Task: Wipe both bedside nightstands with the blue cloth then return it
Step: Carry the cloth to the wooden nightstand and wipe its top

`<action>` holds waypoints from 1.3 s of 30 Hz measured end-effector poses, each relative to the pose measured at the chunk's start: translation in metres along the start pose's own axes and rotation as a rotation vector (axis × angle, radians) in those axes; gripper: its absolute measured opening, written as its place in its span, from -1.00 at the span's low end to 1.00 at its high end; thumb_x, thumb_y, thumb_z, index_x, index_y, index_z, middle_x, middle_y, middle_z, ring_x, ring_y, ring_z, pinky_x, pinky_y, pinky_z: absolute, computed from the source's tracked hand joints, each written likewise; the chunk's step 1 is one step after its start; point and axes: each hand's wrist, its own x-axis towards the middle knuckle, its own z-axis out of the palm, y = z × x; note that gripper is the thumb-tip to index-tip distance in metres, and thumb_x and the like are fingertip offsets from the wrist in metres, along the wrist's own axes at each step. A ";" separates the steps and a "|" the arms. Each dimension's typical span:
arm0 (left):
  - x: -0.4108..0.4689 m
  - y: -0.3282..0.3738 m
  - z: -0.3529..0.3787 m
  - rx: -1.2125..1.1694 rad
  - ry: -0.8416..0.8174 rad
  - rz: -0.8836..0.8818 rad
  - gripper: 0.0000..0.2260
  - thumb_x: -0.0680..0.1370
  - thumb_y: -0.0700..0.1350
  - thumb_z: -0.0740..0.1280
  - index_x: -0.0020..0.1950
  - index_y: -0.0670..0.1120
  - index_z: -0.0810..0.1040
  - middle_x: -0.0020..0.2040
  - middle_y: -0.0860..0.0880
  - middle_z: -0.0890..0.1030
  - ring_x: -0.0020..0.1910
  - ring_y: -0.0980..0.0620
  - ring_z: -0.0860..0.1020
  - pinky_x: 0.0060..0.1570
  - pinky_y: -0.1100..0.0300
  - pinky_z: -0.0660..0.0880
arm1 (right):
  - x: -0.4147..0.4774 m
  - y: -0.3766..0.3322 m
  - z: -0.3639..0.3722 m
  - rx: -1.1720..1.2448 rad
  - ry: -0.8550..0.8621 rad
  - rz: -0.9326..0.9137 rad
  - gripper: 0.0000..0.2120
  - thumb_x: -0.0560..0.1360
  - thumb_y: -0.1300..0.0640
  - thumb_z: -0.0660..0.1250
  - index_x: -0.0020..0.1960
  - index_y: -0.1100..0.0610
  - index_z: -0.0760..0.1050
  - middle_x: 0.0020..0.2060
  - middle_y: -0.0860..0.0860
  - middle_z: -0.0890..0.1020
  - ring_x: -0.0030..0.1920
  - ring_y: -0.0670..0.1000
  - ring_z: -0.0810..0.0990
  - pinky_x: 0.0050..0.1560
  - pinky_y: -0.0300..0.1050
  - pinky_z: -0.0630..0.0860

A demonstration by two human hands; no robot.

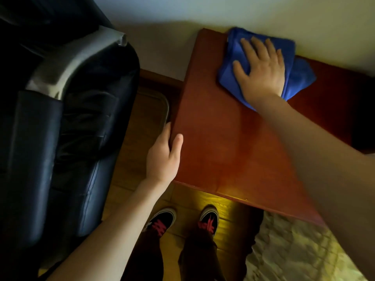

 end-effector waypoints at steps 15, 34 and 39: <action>0.001 0.002 -0.003 -0.235 -0.031 -0.107 -0.56 0.62 0.09 0.07 0.47 0.00 0.37 0.39 0.04 0.50 0.36 0.11 0.44 0.35 0.07 0.40 | -0.206 -0.060 0.023 -0.023 -0.128 -0.360 -0.44 0.55 -0.20 0.13 0.52 -0.06 0.24 0.50 -0.05 0.32 0.55 0.10 0.13 0.54 0.10 0.00; 0.001 -0.003 -0.001 -0.285 -0.015 -0.092 -0.54 0.62 0.10 0.11 0.48 -0.02 0.36 0.43 0.05 0.46 0.40 0.15 0.40 0.38 0.08 0.40 | -0.002 -0.064 0.017 0.047 0.064 0.094 -0.42 0.55 -0.25 0.03 0.52 -0.09 0.21 0.53 -0.04 0.25 0.56 0.12 0.08 0.53 0.09 -0.07; 0.001 0.001 -0.002 -0.278 -0.025 -0.109 -0.54 0.62 0.10 0.09 0.49 0.00 0.35 0.41 0.03 0.48 0.38 0.11 0.43 0.37 0.08 0.40 | -0.092 -0.065 0.018 0.045 0.058 -0.032 -0.44 0.55 -0.22 0.09 0.51 -0.07 0.24 0.50 -0.01 0.32 0.55 0.14 0.14 0.53 0.14 0.01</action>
